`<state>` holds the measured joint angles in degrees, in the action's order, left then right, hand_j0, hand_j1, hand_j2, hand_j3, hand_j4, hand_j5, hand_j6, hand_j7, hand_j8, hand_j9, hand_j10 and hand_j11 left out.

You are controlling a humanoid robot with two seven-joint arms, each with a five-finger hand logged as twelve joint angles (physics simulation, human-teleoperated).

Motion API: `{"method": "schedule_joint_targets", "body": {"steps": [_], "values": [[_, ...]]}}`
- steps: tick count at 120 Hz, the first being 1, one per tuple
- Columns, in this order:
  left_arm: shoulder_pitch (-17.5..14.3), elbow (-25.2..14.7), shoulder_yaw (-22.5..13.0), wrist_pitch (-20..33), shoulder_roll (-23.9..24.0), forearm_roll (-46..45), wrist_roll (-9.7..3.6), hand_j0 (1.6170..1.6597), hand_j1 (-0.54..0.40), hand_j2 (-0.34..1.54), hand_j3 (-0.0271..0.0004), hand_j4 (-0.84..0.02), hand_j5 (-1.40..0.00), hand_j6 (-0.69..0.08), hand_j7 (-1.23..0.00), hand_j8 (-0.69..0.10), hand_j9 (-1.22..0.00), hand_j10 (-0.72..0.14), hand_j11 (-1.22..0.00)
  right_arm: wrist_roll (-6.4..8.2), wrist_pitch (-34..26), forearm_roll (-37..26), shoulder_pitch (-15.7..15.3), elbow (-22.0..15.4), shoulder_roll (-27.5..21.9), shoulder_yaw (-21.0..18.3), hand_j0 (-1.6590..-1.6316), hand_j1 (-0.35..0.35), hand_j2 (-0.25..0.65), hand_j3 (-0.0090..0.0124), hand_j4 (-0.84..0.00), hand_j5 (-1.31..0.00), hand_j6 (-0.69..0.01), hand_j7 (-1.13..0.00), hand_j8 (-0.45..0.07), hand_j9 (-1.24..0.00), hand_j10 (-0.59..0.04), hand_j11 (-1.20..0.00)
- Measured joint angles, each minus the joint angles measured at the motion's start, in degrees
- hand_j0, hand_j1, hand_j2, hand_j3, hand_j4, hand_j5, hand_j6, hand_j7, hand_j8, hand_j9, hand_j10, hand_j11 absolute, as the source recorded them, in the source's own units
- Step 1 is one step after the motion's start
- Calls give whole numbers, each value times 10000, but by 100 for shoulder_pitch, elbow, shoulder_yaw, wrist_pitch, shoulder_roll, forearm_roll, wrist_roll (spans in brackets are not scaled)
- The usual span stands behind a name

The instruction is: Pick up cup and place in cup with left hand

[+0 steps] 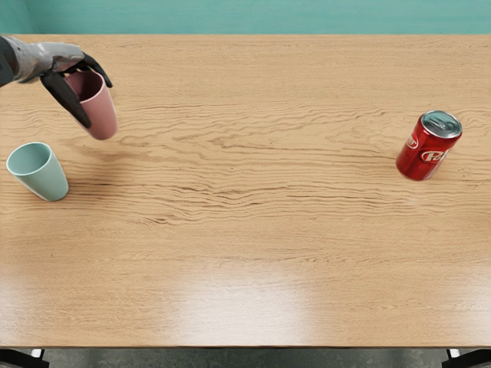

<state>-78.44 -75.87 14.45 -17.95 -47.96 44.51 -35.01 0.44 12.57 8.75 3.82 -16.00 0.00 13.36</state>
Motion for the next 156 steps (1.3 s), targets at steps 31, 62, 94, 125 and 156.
{"method": "schedule_joint_targets", "body": {"steps": [31, 62, 94, 125, 156], "values": [[-223, -363, 0, -456, -547, -136, 1, 16518, -971, 1113, 0, -4661, -6455, -3200, -6582, -2697, -6796, -4176, -6735, 0, 0, -1, 1, 0, 0, 0, -16581, -3489, -3, 0, 0, 1, 6, 0, 4, 0, 3, 0], [-232, -391, 6, -630, -855, -187, 0, 16518, -849, 691, 0, -4864, -6508, -3263, -6658, -2739, -6848, -4259, -6760, 0, 0, -1, 0, 0, 0, 0, -16581, -3489, -3, 0, 0, 1, 7, 0, 5, 1, 3, 0], [-185, -371, 8, -654, -1255, -175, 2, 16522, -642, 412, 0, -5097, -6413, -3399, -6555, -2832, -6743, -4353, -6735, 0, 0, -1, -2, 0, 0, 0, -16581, -3489, -2, 0, 1, 1, 8, 0, 6, 1, 4, 0], [12, -340, -58, -632, -1268, -154, 1, 16525, -622, 421, 0, -5156, -6529, -3533, -6540, -3011, -6721, -4480, -6708, 0, 0, -1, -1, 0, 0, 0, -16581, -3489, -2, 0, 0, 1, 8, 0, 6, 1, 4, 0], [109, -271, -74, -604, -1333, -116, 1, 16522, -740, 481, 0, -4955, -6607, -3425, -6603, -2991, -6757, -4432, -6737, 0, 0, 1, 0, 0, 0, 0, -16581, -3489, -2, 0, 0, 1, 9, 0, 7, 1, 4, 1]]}}
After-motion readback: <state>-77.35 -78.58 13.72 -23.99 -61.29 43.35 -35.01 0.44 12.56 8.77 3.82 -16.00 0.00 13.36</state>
